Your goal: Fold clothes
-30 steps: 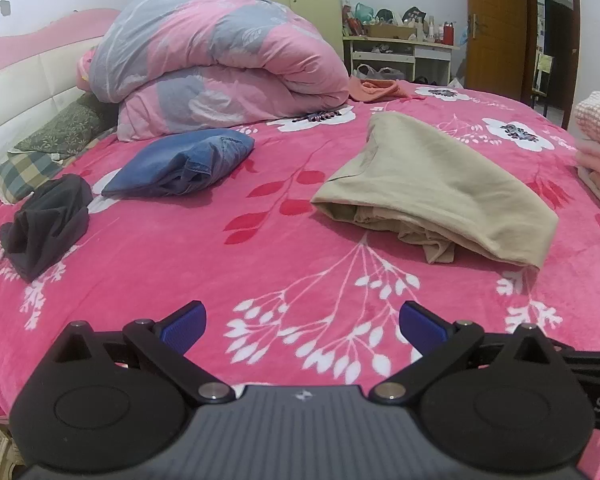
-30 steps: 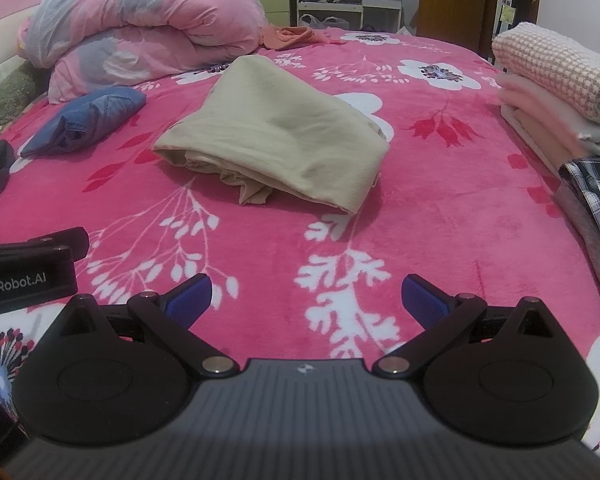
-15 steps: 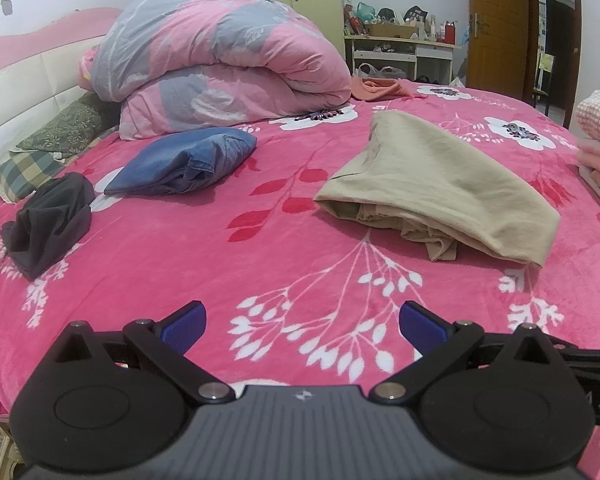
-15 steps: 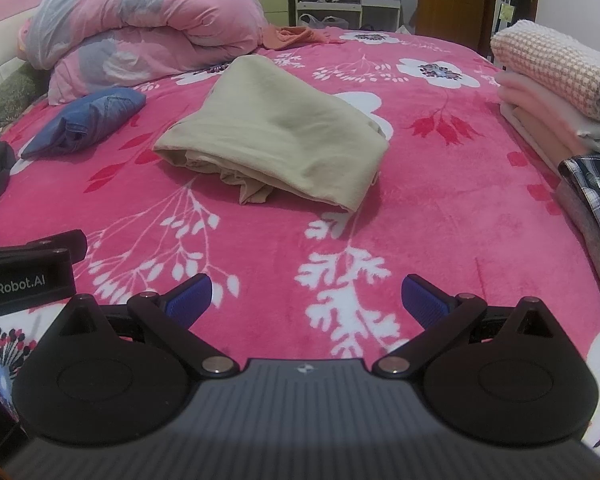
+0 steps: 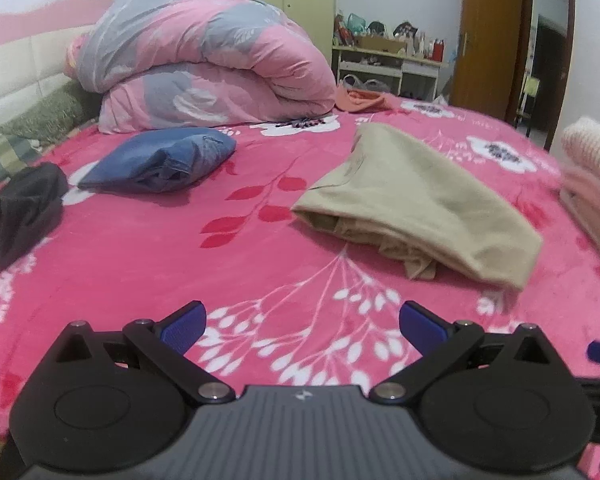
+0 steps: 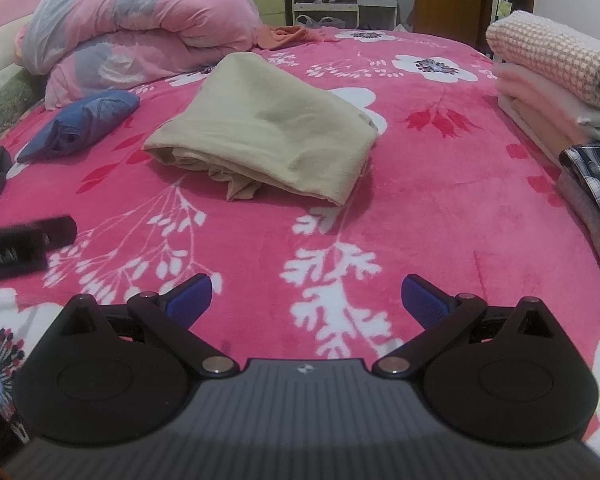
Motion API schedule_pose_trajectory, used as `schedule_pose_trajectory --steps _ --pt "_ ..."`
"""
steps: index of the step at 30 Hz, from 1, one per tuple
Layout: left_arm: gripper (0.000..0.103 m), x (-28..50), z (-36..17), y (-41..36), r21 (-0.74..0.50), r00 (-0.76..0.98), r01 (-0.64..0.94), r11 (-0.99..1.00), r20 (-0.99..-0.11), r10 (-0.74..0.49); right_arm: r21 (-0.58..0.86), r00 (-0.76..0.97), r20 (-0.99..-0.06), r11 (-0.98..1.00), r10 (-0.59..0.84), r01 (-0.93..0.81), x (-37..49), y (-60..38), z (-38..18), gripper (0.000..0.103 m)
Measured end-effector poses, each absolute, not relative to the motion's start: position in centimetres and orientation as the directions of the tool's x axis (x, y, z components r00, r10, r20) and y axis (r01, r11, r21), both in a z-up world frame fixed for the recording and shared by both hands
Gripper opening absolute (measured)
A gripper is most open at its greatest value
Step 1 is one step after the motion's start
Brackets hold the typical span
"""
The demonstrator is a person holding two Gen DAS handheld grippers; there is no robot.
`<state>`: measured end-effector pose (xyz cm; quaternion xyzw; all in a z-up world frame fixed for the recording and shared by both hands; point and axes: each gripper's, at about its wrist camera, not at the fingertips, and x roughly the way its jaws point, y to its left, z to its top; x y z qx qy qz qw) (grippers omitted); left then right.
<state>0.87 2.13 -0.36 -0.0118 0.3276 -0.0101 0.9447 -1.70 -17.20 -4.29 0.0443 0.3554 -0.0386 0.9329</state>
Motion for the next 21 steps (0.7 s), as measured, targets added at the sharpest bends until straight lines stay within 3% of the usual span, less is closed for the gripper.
schedule_pose_trajectory --steps 8,17,21 --pt "0.103 4.5 -0.4 2.1 -0.067 0.796 0.047 0.997 -0.6 -0.078 0.067 0.824 -0.566 0.996 -0.009 0.056 -1.6 -19.9 -4.6 0.102" --pt "0.103 11.4 -1.4 3.5 -0.039 0.822 0.013 0.999 -0.568 -0.032 0.033 0.904 -0.417 0.995 0.096 -0.09 2.2 -22.9 -1.6 0.102" --pt "0.094 14.9 -1.8 3.5 -0.053 0.819 0.045 0.998 -0.57 -0.067 0.022 0.906 -0.4 0.99 0.136 -0.139 5.8 -23.3 -1.1 0.102"
